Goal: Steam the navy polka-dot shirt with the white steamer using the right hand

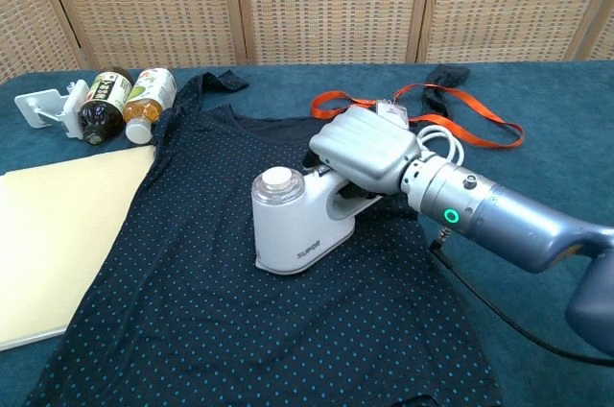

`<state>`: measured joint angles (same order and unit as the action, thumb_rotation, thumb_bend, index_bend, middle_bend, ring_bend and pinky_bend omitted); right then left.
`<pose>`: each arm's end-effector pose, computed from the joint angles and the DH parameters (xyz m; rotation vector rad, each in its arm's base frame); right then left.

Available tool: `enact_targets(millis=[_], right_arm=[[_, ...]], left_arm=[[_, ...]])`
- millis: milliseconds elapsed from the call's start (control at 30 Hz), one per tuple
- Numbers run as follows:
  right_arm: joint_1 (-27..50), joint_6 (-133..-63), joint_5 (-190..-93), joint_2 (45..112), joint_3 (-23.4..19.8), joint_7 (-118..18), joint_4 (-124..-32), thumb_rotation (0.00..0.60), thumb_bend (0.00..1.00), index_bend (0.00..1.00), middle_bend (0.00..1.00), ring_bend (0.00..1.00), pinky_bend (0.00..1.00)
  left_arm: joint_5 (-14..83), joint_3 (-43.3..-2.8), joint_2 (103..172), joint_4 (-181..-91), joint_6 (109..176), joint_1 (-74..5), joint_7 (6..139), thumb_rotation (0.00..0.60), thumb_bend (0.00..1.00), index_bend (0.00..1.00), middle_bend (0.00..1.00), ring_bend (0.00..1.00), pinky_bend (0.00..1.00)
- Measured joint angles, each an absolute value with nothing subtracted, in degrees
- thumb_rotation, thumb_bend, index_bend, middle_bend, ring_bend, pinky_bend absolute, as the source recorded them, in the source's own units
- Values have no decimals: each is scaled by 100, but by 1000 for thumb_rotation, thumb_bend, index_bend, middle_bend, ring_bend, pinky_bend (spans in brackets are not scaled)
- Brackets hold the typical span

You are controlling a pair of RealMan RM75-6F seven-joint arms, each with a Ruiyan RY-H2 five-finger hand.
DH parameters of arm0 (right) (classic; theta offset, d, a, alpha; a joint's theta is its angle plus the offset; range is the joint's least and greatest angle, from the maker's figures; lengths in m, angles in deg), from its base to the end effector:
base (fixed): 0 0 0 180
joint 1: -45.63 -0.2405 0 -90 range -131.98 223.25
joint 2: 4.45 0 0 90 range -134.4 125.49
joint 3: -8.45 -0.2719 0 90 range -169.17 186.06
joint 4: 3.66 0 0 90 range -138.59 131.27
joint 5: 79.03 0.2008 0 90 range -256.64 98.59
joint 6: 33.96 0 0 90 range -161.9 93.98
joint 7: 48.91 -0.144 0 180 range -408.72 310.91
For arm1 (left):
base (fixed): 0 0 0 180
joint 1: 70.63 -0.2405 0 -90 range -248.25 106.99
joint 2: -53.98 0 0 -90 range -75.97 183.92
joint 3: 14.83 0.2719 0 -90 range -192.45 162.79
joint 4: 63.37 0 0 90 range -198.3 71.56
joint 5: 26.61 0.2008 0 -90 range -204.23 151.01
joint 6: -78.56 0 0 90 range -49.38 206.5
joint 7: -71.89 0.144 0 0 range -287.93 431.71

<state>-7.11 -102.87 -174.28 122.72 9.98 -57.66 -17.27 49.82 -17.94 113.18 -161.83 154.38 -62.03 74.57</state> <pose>-0.1159 -0.3701 -0.1301 2.1022 -0.2378 1.1245 -0.3235 0.1991 0.1804 -1.3804 -1.0357 -0.7675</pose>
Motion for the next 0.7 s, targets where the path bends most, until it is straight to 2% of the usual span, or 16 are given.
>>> enact_targets(millis=[400,700], right_arm=[[-551,-10955,-17925,12506,1472,-6137,-2135,600,1000,861,705,805,1000],[-489,-11074,-18084,12541,1617,-6160,-1897,600,1000,861,704,805,1000]], left_arm=[[5032,-1778,11307,-16198,15493,-6230,7445,600,0,0,0,0,0],[5039,-1779,11314,-16183,15524,-6244,7445,600,0,0,0,0,0]])
